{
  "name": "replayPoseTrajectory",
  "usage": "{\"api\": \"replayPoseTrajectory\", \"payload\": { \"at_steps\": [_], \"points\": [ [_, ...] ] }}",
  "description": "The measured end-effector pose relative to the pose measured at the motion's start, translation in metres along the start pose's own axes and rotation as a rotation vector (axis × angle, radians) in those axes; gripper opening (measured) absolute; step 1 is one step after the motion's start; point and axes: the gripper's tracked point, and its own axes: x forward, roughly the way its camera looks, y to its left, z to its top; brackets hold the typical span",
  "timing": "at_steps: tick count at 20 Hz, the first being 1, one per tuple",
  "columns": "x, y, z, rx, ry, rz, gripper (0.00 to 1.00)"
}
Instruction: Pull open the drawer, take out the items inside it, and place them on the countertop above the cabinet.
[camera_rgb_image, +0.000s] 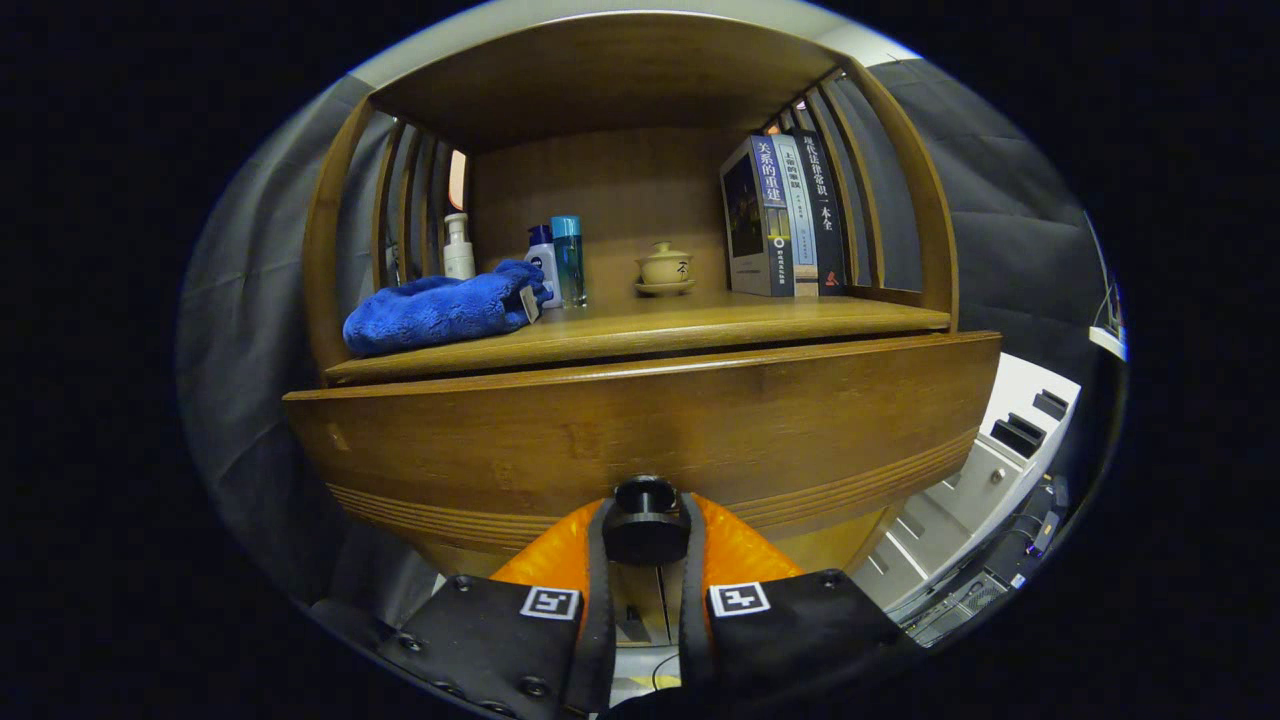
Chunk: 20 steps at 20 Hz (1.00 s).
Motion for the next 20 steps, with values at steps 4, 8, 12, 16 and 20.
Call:
{"api": "replayPoseTrajectory", "payload": {
  "at_steps": [4, 8, 12, 16, 20],
  "points": [
    [-0.023, -0.001, -0.006, 0.014, 0.007, 0.0, 0.34],
    [-0.042, -0.002, -0.011, 0.015, 0.009, -0.009, 0.34],
    [-0.062, -0.002, -0.017, 0.025, 0.002, -0.01, 0.34],
    [-0.081, -0.003, -0.029, 0.021, 0.021, -0.02, 0.34],
    [-0.098, -0.004, -0.035, 0.031, 0.036, -0.024, 0.34]
  ]
}}
